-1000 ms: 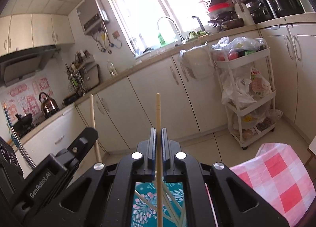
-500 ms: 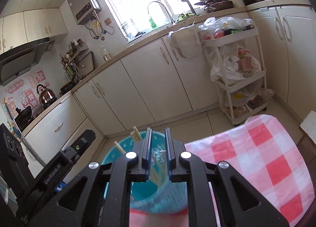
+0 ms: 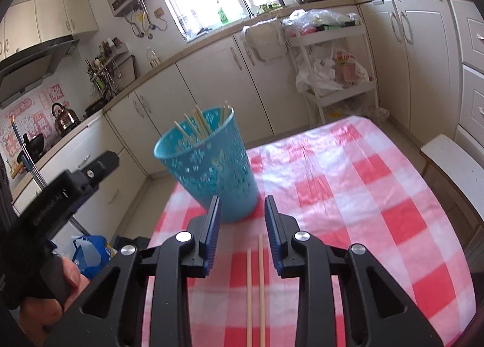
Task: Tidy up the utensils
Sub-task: 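Lower the sticks into the teal basket and open both tools, then close the right tool on a stick while the left tool closes on another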
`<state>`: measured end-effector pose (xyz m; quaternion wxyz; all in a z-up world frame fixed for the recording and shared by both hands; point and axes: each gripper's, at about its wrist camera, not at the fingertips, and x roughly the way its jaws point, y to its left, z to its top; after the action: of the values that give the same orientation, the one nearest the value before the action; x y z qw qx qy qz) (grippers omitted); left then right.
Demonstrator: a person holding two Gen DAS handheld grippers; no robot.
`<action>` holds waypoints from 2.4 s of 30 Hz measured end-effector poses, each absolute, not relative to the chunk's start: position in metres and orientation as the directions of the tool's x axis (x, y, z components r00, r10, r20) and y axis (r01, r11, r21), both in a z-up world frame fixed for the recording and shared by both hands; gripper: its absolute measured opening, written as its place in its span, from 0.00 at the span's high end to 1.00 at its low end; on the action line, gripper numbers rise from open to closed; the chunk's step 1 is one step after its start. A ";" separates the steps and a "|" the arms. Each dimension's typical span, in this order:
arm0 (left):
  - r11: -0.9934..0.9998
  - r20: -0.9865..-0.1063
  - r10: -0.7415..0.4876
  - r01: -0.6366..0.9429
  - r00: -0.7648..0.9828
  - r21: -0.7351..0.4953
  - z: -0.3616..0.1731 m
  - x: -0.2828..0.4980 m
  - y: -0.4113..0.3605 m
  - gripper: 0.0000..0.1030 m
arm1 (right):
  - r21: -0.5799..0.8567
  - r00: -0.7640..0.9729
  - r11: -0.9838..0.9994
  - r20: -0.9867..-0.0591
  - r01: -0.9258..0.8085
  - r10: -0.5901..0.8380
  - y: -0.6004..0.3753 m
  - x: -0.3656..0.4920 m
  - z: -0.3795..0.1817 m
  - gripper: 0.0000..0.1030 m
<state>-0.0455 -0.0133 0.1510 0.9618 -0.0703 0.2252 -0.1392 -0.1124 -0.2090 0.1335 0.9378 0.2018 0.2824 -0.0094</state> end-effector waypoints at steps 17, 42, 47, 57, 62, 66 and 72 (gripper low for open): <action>0.962 -0.499 -0.269 0.205 0.824 -0.180 0.135 -0.082 0.002 0.21 | 0.269 0.726 0.956 -0.680 0.119 0.101 -0.192 -0.134 0.088 0.71; 0.961 -0.710 -0.248 0.262 0.659 -0.092 0.051 -0.080 -0.036 0.21 | 0.047 0.562 0.998 -0.827 0.051 0.010 -0.187 -0.125 0.032 0.94; 0.952 -0.755 -0.245 0.299 0.608 -0.068 0.034 -0.073 -0.060 0.21 | 0.068 0.564 0.997 -0.825 0.031 0.039 -0.198 -0.134 0.037 0.94; 0.954 -0.782 -0.227 0.292 0.581 -0.060 0.025 -0.054 -0.074 0.21 | 0.096 0.582 0.995 -0.808 -0.024 0.092 -0.196 -0.115 0.036 0.89; 0.948 -0.793 -0.224 0.315 0.567 -0.043 0.019 -0.046 -0.089 0.21 | 0.121 0.591 0.991 -0.795 -0.064 0.136 -0.197 -0.121 0.035 0.74; 0.936 -0.800 -0.219 0.353 0.558 -0.010 0.012 -0.044 -0.103 0.34 | 0.058 0.585 0.997 -0.808 -0.046 0.074 -0.196 -0.120 0.030 0.92; 0.910 -0.806 -0.254 0.414 0.534 -0.013 0.005 -0.046 -0.111 0.92 | 0.118 0.589 0.992 -0.805 0.037 0.074 -0.212 -0.123 0.031 0.94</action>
<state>-0.0456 -0.1106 0.0050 0.8711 0.0898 0.4431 -0.1917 -0.1228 -0.2118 0.0312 0.8892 0.0612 0.4532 0.0106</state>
